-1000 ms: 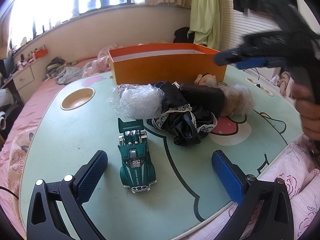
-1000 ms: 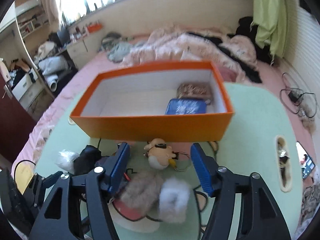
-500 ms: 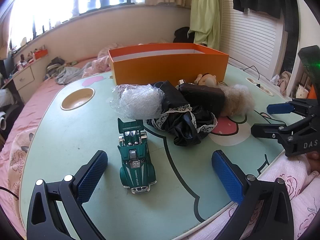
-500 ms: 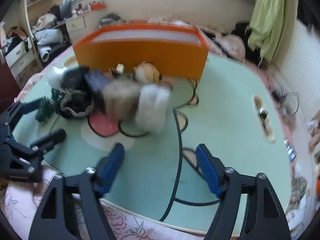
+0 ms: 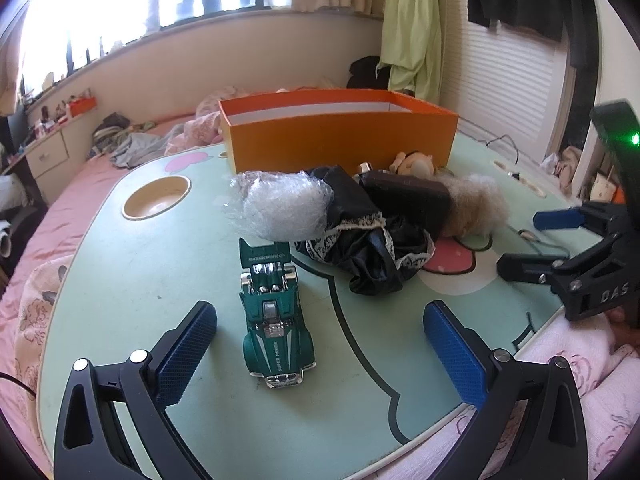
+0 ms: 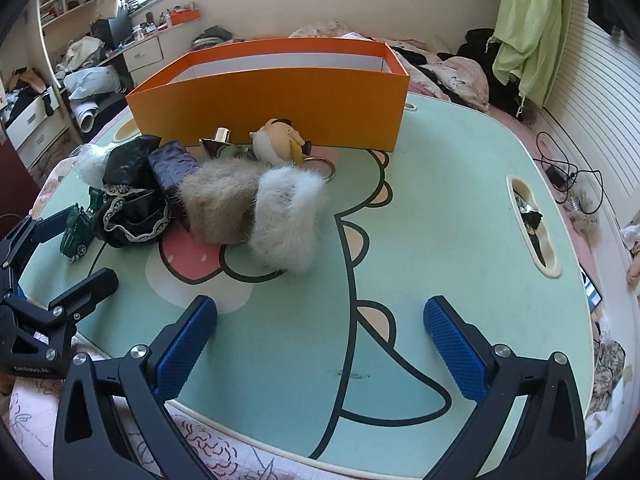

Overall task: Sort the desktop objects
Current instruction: 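Reach into the box and grasp the blue printed tin with the left gripper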

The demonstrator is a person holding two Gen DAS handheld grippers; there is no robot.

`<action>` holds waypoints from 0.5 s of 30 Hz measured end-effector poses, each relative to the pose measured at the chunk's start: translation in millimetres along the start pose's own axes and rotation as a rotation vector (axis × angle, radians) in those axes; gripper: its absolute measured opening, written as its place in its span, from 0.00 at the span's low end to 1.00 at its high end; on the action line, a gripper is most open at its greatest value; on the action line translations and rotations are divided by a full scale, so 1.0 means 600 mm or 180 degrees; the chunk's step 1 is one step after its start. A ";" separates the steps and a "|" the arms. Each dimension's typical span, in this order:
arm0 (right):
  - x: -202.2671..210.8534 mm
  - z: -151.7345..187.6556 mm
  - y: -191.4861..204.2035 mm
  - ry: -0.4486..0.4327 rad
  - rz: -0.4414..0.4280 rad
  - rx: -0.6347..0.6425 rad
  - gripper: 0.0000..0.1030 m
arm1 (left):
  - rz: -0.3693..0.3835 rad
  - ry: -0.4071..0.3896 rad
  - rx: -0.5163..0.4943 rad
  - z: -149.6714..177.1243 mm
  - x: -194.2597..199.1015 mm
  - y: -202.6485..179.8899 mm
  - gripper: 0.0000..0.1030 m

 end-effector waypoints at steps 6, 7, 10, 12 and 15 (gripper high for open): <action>0.002 -0.004 0.000 -0.0005 -0.0008 -0.0001 1.00 | -0.0235 -0.0286 0.0020 -0.068 0.049 0.049 1.00; 0.002 -0.004 -0.001 -0.0006 -0.0010 -0.0002 1.00 | -0.0235 -0.0345 0.0031 -0.093 0.058 0.061 1.00; 0.002 -0.003 0.000 -0.0006 -0.0007 -0.0002 1.00 | -0.0115 -0.0388 0.0064 -0.177 0.063 0.079 1.00; 0.002 -0.003 -0.001 -0.0006 -0.0007 -0.0001 1.00 | 0.0111 -0.0221 0.0026 -0.230 0.040 0.067 1.00; 0.002 -0.003 -0.001 -0.0006 -0.0009 -0.0002 1.00 | 0.0496 0.0157 -0.0013 -0.294 -0.025 0.036 1.00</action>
Point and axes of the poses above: each gripper's, at about its wrist camera, not at the fingertips, and x roughly against the way its jaws point, y to its left, z to its underside, the point moved 10 cm from there along -x, roughly the way its jaws point, and after that the axes turned 15 degrees about -x, right-handed, at the moved point
